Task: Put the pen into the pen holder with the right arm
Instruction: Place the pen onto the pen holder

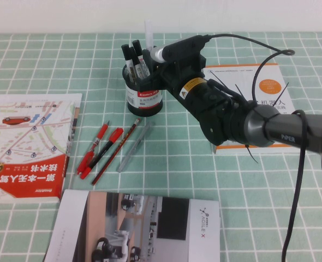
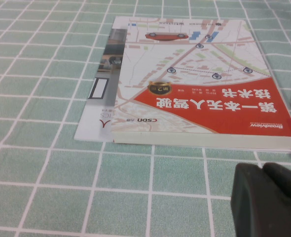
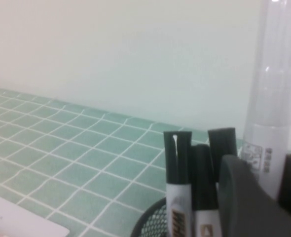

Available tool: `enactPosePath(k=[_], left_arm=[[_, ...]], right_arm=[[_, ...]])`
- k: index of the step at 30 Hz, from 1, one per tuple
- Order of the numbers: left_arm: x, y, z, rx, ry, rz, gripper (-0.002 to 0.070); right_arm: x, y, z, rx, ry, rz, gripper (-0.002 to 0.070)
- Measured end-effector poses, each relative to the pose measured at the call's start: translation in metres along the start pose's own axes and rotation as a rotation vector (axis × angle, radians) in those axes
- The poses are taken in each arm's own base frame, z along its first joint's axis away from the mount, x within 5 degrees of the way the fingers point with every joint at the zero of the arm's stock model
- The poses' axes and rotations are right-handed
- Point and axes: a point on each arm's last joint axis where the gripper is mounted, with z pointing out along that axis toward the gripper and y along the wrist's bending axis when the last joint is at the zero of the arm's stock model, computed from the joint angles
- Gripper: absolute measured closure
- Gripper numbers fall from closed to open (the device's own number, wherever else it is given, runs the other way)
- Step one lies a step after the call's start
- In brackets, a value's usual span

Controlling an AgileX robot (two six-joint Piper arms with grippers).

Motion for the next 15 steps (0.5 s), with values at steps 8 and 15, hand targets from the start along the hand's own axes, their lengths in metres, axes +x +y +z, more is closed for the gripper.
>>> enactPosePath(k=[8,15], left_arm=[[0.0,0.0,0.0,0.0,0.0,0.0,0.0679],[0.0,0.0,0.0,0.0,0.0,0.0,0.0679]], right_arm=[[0.0032,-0.0002,-0.0001,0.003,0.035,0.001,0.053],[0.0052,-0.0004,-0.0002,0.005,0.057,0.002,0.0344]])
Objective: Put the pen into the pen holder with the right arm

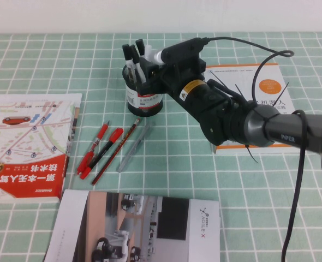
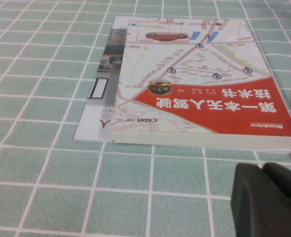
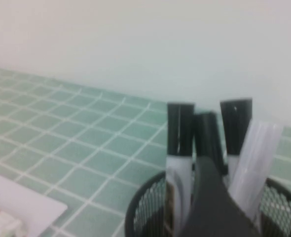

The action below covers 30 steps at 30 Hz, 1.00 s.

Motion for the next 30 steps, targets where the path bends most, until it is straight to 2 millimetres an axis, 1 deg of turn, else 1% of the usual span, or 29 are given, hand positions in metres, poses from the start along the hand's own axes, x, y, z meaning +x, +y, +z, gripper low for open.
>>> enactPosePath(k=[2,5,7,8,10,11,12,14,15,17,19,23,24,27,30], left_arm=[[0.0,0.0,0.0,0.0,0.0,0.0,0.0679],[0.0,0.0,0.0,0.0,0.0,0.0,0.0679],[0.0,0.0,0.0,0.0,0.0,0.0,0.0679],[0.0,0.0,0.0,0.0,0.0,0.0,0.0679],[0.0,0.0,0.0,0.0,0.0,0.0,0.0679],[0.0,0.0,0.0,0.0,0.0,0.0,0.0679],[0.0,0.0,0.0,0.0,0.0,0.0,0.0679],[0.0,0.0,0.0,0.0,0.0,0.0,0.0679],[0.0,0.0,0.0,0.0,0.0,0.0,0.0679],[0.0,0.0,0.0,0.0,0.0,0.0,0.0679],[0.0,0.0,0.0,0.0,0.0,0.0,0.0679],[0.0,0.0,0.0,0.0,0.0,0.0,0.0679],[0.0,0.0,0.0,0.0,0.0,0.0,0.0679],[0.0,0.0,0.0,0.0,0.0,0.0,0.0679],[0.0,0.0,0.0,0.0,0.0,0.0,0.0679]], right_arm=[[0.002,0.0,0.0,0.001,0.02,0.0,0.0328],[0.006,0.0,0.0,0.005,0.072,0.012,0.0328],[0.003,0.0,-0.002,0.009,0.105,0.035,0.0342],[-0.002,0.0,-0.004,0.011,0.117,0.053,0.0358],[-0.017,0.001,-0.009,0.008,0.137,0.073,0.0404],[-0.025,0.002,-0.011,0.005,0.144,0.074,0.0439],[-0.039,0.003,-0.016,0.002,0.148,0.067,0.0482],[-0.057,0.006,-0.024,-0.001,0.175,0.054,0.0586],[-0.07,0.008,-0.031,0.0,0.185,0.048,0.0624],[-0.089,0.01,-0.041,0.001,0.199,0.043,0.0666],[-0.109,0.013,-0.053,0.003,0.212,0.036,0.068],[-0.138,0.016,-0.079,0.017,0.295,0.015,0.0692],[-0.146,0.018,-0.088,0.018,0.32,-0.002,0.0692],[-0.159,0.023,-0.113,0.009,0.359,-0.041,0.0694],[-0.165,0.025,-0.142,0.002,0.374,-0.054,0.0695]])
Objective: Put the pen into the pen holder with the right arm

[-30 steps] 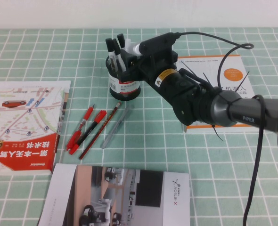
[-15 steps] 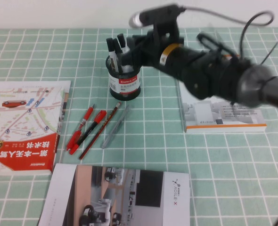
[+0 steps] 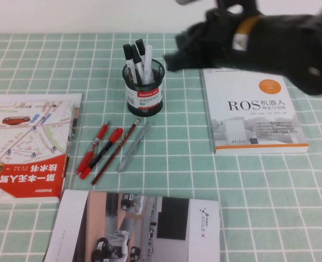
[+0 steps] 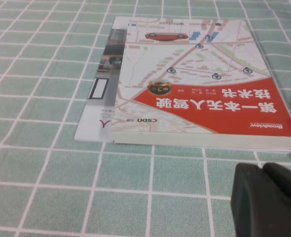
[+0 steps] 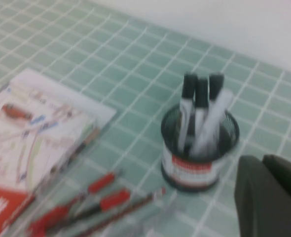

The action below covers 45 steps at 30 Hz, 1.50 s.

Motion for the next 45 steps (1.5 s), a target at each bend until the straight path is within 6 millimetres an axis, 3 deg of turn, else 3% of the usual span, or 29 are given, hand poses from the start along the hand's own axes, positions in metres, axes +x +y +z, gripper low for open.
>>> enactPosePath(k=[8,15,21,32,38,45], left_arm=[[0.0,0.0,0.0,0.0,0.0,0.0,0.0679],[0.0,0.0,0.0,0.0,0.0,0.0,0.0679],[0.0,0.0,0.0,0.0,0.0,0.0,0.0679],[0.0,0.0,0.0,0.0,0.0,0.0,0.0679],[0.0,0.0,0.0,0.0,0.0,0.0,0.0679],[0.0,0.0,0.0,0.0,0.0,0.0,0.0679]], right_arm=[[0.039,-0.001,-0.074,-0.012,0.025,0.033,0.0695],[0.076,-0.003,-0.114,-0.014,0.086,0.053,0.0695],[0.088,-0.004,-0.124,-0.006,0.17,0.051,0.0695],[0.087,-0.006,-0.117,-0.004,0.15,0.067,0.0695],[0.099,-0.038,-0.121,0.121,0.133,0.133,0.0695],[0.151,-0.071,-0.163,0.316,0.019,0.217,0.0695]])
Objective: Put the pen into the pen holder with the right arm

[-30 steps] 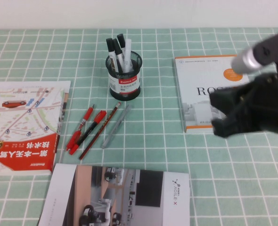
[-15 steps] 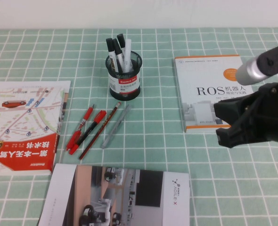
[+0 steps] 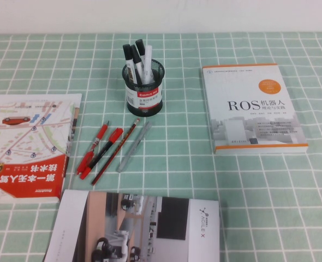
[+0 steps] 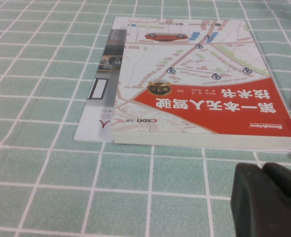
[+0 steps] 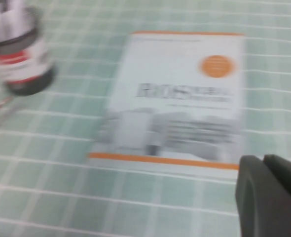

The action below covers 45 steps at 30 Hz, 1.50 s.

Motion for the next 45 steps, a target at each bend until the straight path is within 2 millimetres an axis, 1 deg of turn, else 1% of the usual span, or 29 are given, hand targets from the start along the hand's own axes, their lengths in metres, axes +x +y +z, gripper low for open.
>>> enactPosePath(k=[1,4,7,10,13,16,21,29,34,40,45], left_arm=[[0.0,0.0,0.0,0.0,0.0,0.0,0.0679],[0.0,0.0,0.0,0.0,0.0,0.0,0.0679],[0.0,0.0,0.0,0.0,0.0,0.0,0.0679],[0.0,0.0,0.0,0.0,0.0,0.0,0.0679],[0.0,0.0,0.0,0.0,0.0,0.0,0.0679],[0.0,0.0,0.0,0.0,0.0,0.0,0.0679],[0.0,0.0,0.0,0.0,0.0,0.0,0.0679],[0.0,0.0,0.0,0.0,0.0,0.0,0.0679],[0.0,0.0,0.0,0.0,0.0,0.0,0.0679],[0.0,0.0,0.0,0.0,0.0,0.0,0.0679],[0.0,0.001,0.0,-0.011,0.0,-0.004,0.0679]], right_arm=[[0.007,-0.006,-0.004,0.025,-0.017,0.012,0.0695],[0.038,-0.02,-0.017,0.099,-0.072,0.046,0.0695],[0.069,-0.03,-0.029,0.167,-0.135,0.072,0.0695],[0.096,-0.035,-0.036,0.219,-0.196,0.09,0.0695],[0.117,-0.036,-0.041,0.246,-0.248,0.097,0.0695],[0.131,-0.036,-0.044,0.259,-0.281,0.098,0.0695],[0.132,-0.034,-0.051,0.259,-0.338,0.091,0.0695],[0.145,-0.032,-0.059,0.271,-0.266,0.096,0.0695],[0.154,-0.031,-0.067,0.291,-0.246,0.06,0.0695],[0.161,-0.031,-0.066,0.299,-0.19,0.065,0.0695],[0.161,-0.031,-0.066,0.299,-0.18,0.067,0.0695]])
